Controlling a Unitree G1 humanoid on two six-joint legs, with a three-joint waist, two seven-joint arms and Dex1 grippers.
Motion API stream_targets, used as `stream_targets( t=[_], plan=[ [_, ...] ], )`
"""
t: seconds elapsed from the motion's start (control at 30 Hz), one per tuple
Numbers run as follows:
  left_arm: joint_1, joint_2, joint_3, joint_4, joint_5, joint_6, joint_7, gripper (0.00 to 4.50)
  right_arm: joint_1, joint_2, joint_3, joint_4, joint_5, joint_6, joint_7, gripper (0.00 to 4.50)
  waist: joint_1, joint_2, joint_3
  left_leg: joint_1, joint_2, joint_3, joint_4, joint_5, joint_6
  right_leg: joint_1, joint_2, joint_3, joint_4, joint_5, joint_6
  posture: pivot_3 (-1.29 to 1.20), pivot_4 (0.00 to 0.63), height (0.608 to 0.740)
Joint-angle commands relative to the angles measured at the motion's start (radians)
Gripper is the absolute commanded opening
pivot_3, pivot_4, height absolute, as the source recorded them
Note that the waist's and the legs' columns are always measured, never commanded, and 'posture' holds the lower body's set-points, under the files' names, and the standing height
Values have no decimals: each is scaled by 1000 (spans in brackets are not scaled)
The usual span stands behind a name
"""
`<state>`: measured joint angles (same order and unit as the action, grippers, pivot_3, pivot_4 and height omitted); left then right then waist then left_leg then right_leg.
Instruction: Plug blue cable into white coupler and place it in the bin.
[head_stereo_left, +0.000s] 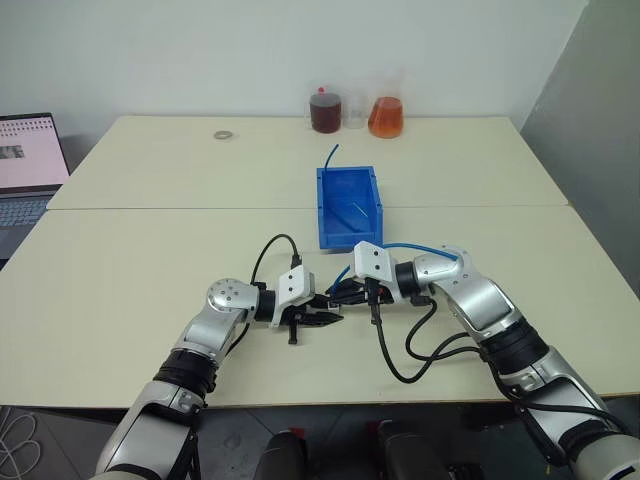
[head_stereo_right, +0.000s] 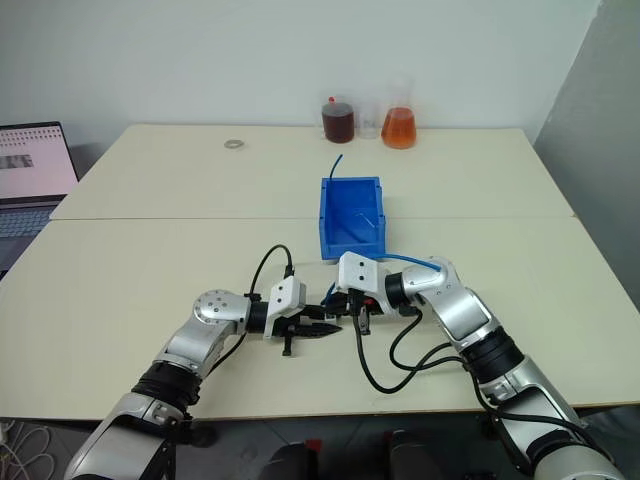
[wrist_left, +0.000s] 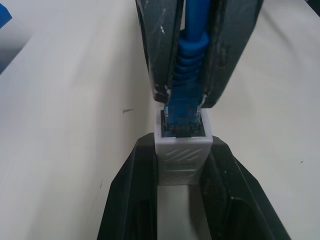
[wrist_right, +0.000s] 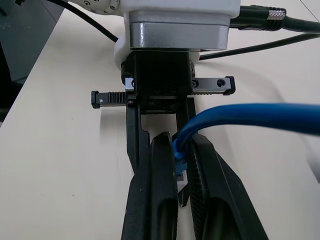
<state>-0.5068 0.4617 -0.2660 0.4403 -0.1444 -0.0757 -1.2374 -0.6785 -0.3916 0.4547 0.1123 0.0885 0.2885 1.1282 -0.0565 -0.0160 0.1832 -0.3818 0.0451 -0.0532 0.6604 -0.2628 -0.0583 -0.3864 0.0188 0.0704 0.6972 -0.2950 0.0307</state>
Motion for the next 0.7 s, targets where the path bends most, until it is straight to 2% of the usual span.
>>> stream_targets(
  t=[0.03, 0.3, 0.4, 0.47, 0.7],
  plan=[
    [7, 9, 10, -9, 22, -1, 23, 777, 49, -14, 89, 99, -95, -25, 3, 72, 0, 0, -1, 0, 0, 0, 0, 0, 0, 0, 0, 0, 0, 0, 0, 0, 150, 740],
    [11, 13, 10, -9, 29, -19, 32, 777, 60, 10, 84, 146, -111, -43, -17, 72, -3, 1, -7, 2, 1, 0, 0, 0, 0, 2, 1, 1, 0, 0, 0, 0, 150, 740],
    [14, 12, 17, -16, 27, -30, 45, 777, 51, 24, 16, 131, -63, 6, -49, 72, -4, 1, -8, 3, 1, 0, 0, 0, 0, 2, 2, 1, 0, 0, 0, 0, 150, 740],
    [21, 17, 25, -36, 2, -9, 28, 1493, 49, 31, -28, 110, -38, 37, -70, 72, -4, 1, -8, 3, 1, 0, 0, 0, 0, 2, 2, 1, 0, 0, 0, 0, 150, 740],
    [85, 97, 105, -260, -99, 151, 22, 2995, 55, 32, -140, -91, 80, 251, -117, 72, -2, 1, -4, -2, 2, 0, -1, 0, 0, -2, 2, 1, -1, 0, -1, 0, 150, 740]
  ],
)
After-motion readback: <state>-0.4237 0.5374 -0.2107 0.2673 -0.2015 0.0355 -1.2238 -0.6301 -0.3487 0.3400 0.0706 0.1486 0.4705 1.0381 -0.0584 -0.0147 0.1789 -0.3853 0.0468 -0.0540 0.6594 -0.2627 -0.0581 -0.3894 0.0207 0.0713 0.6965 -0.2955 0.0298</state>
